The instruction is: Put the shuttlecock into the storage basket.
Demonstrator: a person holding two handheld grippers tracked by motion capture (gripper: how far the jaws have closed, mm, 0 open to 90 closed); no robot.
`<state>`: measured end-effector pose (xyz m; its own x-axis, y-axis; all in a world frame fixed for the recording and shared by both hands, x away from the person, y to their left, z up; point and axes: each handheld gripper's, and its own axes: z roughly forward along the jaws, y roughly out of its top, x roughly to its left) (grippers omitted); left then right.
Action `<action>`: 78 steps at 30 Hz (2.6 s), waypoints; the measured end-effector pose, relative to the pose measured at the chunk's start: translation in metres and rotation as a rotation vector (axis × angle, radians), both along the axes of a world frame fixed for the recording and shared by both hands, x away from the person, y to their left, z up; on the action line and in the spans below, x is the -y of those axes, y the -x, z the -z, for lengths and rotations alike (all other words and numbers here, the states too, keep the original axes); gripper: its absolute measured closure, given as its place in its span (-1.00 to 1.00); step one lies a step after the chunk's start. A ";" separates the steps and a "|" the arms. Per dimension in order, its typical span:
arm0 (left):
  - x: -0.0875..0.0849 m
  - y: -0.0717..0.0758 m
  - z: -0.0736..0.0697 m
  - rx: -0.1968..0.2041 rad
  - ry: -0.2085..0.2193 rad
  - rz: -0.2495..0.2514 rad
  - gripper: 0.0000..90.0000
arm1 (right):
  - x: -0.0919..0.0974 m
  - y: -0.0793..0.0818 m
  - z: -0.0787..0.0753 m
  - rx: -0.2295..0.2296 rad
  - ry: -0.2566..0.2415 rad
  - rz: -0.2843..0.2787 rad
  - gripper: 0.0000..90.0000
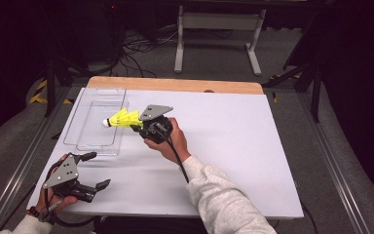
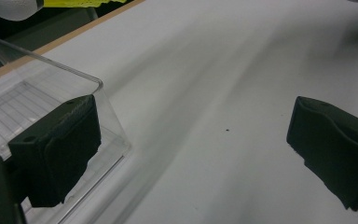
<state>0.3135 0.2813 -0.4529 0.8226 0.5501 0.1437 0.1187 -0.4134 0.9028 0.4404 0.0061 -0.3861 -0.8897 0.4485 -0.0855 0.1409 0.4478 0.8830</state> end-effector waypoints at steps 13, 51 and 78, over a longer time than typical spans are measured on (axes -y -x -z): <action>0.001 0.001 0.001 -0.001 -0.009 0.010 -0.90 | -0.013 -0.008 -0.004 -0.009 0.042 -0.053 0.94; 0.004 0.001 0.004 -0.006 -0.012 0.044 -0.88 | -0.052 -0.005 -0.003 -0.018 0.115 -0.135 0.94; -0.002 0.007 0.003 0.001 0.011 0.047 -0.88 | -0.091 -0.018 -0.003 -0.040 0.165 -0.188 0.94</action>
<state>0.3069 0.2831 -0.4562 0.8473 0.5127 0.1386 0.0989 -0.4087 0.9073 0.4584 0.0967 -0.3835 -0.9602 0.2582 -0.1067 0.0752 0.6066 0.7914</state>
